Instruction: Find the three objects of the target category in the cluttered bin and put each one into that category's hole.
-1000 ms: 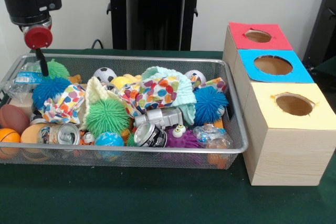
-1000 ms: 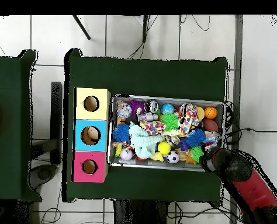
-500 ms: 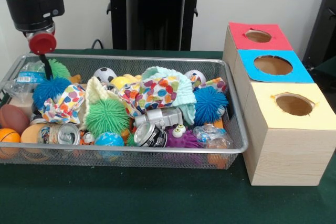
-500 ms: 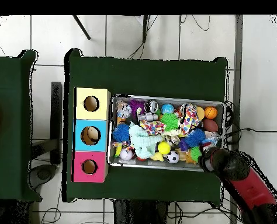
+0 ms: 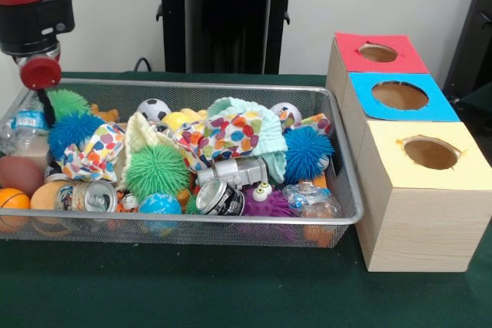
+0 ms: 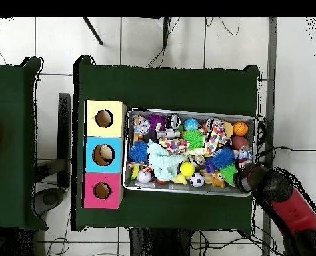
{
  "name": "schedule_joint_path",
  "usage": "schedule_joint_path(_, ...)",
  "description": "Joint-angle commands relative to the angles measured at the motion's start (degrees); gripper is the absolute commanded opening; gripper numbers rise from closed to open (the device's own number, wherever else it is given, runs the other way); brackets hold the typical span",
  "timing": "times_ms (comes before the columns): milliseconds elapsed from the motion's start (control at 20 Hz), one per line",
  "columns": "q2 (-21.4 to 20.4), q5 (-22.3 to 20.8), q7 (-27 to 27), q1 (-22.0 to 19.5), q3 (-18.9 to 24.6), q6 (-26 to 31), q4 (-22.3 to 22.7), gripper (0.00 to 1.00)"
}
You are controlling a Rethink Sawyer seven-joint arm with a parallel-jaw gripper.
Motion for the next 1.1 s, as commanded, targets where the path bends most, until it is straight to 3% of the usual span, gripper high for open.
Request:
schedule_joint_path(50, 2.11, -3.1, -3.8, -0.91, 6.47, 6.39, -5.88, 1.0)
schedule_joint_path(1100, 2.31, -3.52, -4.5, -2.07, 7.76, 7.75, -6.81, 1.0)
